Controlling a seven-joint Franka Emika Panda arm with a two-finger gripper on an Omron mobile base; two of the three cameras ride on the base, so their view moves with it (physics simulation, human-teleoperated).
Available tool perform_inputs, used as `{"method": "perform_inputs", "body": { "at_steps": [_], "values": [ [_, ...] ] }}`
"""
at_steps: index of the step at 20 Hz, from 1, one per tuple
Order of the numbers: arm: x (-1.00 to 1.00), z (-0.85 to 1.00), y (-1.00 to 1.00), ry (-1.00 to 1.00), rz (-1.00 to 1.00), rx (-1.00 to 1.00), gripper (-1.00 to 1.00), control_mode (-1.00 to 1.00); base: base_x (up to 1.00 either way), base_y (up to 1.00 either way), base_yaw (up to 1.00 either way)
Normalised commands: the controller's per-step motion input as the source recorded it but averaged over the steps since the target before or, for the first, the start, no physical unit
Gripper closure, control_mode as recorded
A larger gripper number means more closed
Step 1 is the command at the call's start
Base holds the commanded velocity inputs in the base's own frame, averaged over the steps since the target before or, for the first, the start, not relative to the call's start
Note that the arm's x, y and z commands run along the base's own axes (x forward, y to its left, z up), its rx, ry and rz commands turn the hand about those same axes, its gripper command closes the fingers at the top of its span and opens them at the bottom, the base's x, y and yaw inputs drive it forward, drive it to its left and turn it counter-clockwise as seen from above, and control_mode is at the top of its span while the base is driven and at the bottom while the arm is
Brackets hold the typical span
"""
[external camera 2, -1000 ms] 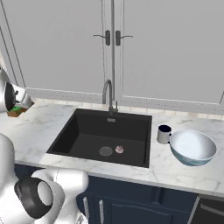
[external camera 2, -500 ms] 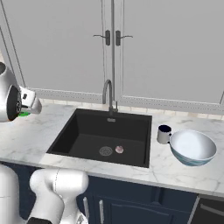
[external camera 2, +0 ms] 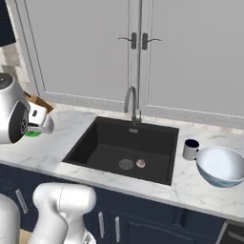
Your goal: Clear the mugs and bowl far away from the sink.
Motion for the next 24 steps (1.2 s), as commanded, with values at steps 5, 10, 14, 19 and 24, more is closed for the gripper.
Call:
{"method": "perform_inputs", "body": {
  "at_steps": [5, 10, 14, 19, 24],
  "values": [
    [0.0, 0.0, 0.0, 0.0, 0.0, 0.0, 1.0, 1.0, -0.4, 0.0, 0.73],
    [0.0, 0.0, 0.0, 0.0, 0.0, 0.0, 1.0, 1.0, -0.5, 0.12, 0.73],
    [0.0, 0.0, 0.0, 0.0, 0.0, 0.0, 1.0, 1.0, -0.36, 0.16, 0.77],
    [0.0, 0.0, 0.0, 0.0, 0.0, 0.0, 1.0, 1.0, -0.06, 0.21, 0.81],
    [0.0, 0.0, 0.0, 0.0, 0.0, 0.0, 1.0, 1.0, 0.0, 0.28, 0.81]
  ]
}}
